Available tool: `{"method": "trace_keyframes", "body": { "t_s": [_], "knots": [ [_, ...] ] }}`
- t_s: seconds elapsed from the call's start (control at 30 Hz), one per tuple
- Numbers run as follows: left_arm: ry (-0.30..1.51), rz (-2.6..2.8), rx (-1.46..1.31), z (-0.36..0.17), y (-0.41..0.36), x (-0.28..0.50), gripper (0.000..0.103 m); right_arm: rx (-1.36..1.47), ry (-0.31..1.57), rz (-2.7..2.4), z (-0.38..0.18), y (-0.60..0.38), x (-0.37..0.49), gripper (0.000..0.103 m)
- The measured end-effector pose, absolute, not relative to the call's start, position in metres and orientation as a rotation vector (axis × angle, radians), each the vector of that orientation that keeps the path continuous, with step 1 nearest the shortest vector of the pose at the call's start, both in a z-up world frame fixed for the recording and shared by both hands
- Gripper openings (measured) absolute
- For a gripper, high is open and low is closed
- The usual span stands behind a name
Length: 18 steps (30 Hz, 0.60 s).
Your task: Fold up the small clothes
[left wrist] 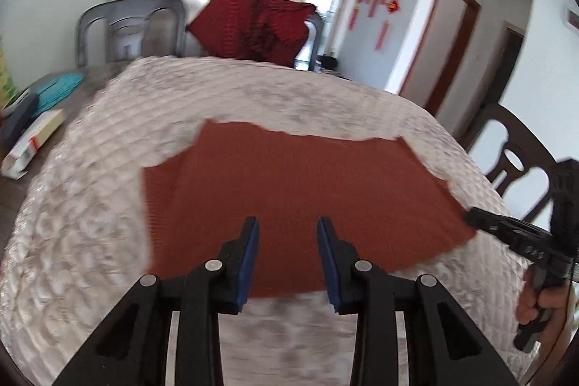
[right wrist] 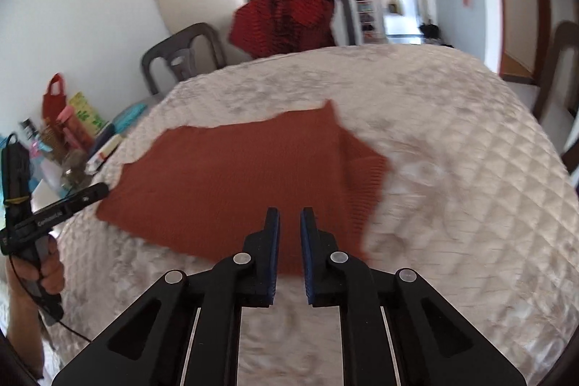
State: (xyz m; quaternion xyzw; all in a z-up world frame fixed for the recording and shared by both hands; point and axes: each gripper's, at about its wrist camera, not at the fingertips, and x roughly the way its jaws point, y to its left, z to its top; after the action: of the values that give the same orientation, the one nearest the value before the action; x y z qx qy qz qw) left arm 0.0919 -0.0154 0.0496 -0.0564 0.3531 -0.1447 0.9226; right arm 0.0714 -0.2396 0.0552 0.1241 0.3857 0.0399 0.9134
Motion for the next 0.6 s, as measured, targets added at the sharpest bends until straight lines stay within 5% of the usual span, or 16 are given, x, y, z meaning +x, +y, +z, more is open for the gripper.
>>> {"method": "trace_keyframes", "body": {
  "t_s": [0.6],
  "knots": [
    [0.813, -0.348, 0.006, 0.019, -0.081, 0.1, 0.036, 0.176, 0.88, 0.128, 0.025, -0.194, 0.086, 0.011]
  ]
}}
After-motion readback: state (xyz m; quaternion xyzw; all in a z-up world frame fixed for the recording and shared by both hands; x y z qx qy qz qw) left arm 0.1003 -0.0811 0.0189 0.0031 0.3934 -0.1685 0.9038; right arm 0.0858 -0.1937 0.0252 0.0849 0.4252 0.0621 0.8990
